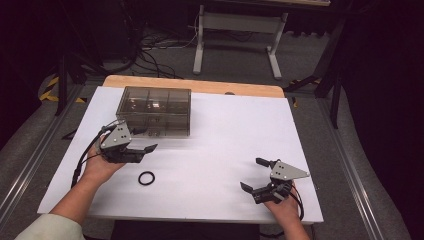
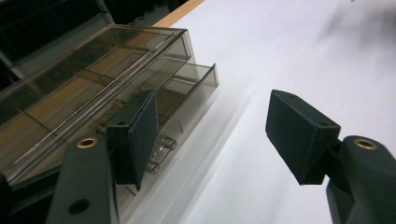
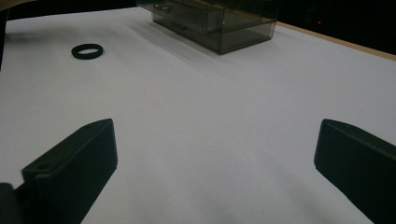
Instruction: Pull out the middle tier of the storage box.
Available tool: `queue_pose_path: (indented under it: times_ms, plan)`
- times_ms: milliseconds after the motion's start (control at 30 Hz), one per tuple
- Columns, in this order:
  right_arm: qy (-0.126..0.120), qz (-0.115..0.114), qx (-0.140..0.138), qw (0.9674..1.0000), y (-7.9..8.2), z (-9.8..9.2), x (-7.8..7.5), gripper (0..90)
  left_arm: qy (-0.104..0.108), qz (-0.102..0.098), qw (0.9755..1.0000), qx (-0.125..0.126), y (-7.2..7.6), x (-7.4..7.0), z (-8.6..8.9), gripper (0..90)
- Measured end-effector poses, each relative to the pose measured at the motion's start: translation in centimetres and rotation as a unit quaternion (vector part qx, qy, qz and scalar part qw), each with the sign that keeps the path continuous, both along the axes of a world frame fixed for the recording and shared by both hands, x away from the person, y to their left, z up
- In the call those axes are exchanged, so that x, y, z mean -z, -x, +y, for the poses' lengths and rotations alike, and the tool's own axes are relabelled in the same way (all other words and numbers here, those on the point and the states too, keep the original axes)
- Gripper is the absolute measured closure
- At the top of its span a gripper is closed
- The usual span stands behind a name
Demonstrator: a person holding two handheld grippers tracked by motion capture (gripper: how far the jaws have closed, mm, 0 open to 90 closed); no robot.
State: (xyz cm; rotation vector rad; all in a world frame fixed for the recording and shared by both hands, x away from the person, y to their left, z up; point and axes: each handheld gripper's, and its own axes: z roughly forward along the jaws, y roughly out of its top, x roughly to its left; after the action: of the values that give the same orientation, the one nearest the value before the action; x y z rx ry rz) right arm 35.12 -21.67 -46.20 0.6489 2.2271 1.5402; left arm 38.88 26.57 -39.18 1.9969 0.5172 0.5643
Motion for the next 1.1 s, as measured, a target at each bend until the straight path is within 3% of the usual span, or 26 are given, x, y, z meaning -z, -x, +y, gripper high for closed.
queue_pose_path:
  times_ms: [200, 233, 300, 400, 533, 667, 733, 867, 1000, 1100]
  plan:
    - [0.000, 0.000, 0.000, 1.0000, 0.0, 0.0, 0.0, 0.0, 0.054, 0.038, 0.9977, 0.015, -0.5, -0.3, 0.8, 33.9]
    - [0.000, 0.000, 0.000, 1.0000, 0.0, 0.0, 0.0, 0.0, 0.082, 0.053, 0.9949, 0.024, -0.7, -0.4, 1.1, 33.2]
    - [0.000, 0.000, 0.000, 1.0000, 0.0, 0.0, 0.0, 0.0, 0.114, 0.067, 0.9906, 0.033, -1.1, -0.5, 1.5, 29.7]
    - [-0.001, 0.000, 0.000, 1.0000, 0.0, 0.0, 0.0, 0.0, 0.149, 0.080, 0.9847, 0.043, -1.4, -0.7, 2.0, 26.1]
    - [0.000, 0.000, 0.000, 1.0000, 0.0, 0.0, 0.0, 0.0, 0.154, 0.082, 0.9836, 0.043, -1.7, -0.8, 2.3, 21.6]
    - [0.000, 0.000, 0.000, 1.0000, 0.0, 0.0, 0.0, 0.0, 0.139, 0.099, 0.9846, 0.038, -2.1, -1.1, 2.4, 18.7]
    - [0.000, 0.000, 0.000, 1.0000, 0.0, 0.0, 0.0, 0.0, 0.140, 0.110, 0.9832, 0.039, -2.3, -1.2, 2.5, 18.9]
    - [0.000, 0.000, 0.001, 1.0000, 0.0, 0.0, 0.0, 0.0, 0.131, 0.109, 0.9845, 0.043, -2.5, -1.3, 2.5, 18.9]
    - [0.000, 0.001, 0.002, 1.0000, 0.0, 0.0, 0.0, 0.0, 0.107, 0.104, 0.9869, 0.062, -2.7, -1.5, 2.4, 18.4]
    - [-0.001, 0.001, 0.003, 1.0000, 0.0, -0.1, 0.0, 0.0, 0.106, 0.107, 0.9858, 0.074, -3.1, -1.8, 2.4, 20.0]
